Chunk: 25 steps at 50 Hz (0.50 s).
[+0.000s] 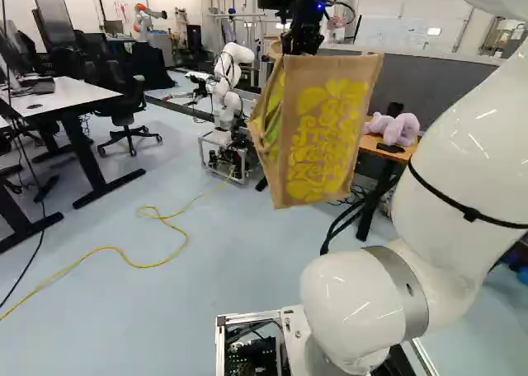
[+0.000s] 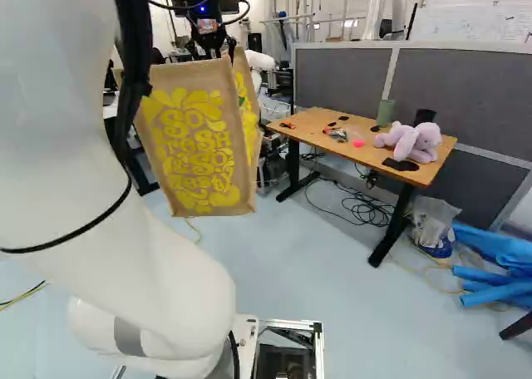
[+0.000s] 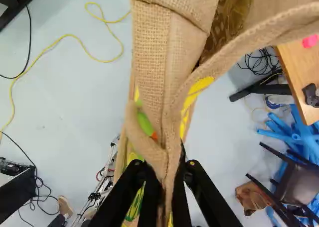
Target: Pick up the bag on the ground and place it on the table
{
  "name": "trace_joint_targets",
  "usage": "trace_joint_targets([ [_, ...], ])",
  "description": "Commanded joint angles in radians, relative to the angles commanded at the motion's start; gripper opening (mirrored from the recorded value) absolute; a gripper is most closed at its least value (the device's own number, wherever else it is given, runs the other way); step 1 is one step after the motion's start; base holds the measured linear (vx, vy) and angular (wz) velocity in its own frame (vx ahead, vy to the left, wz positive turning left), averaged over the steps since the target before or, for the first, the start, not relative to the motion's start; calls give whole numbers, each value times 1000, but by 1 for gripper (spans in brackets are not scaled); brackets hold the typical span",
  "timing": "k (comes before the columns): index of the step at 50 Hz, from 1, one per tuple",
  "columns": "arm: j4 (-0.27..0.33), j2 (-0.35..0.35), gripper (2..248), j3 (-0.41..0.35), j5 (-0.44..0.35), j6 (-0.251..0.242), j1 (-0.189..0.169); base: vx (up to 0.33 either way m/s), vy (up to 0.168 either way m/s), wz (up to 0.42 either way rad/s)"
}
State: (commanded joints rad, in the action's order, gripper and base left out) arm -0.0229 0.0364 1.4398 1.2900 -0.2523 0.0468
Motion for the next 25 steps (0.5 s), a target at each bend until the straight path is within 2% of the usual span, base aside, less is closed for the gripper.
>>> trace_joint_targets([
  [18, 0, 0, 25, 0, 0, 0, 0, 123, 45, -3],
  [25, 0, 0, 25, 0, 0, 0, 0, 164, 6, 7],
])
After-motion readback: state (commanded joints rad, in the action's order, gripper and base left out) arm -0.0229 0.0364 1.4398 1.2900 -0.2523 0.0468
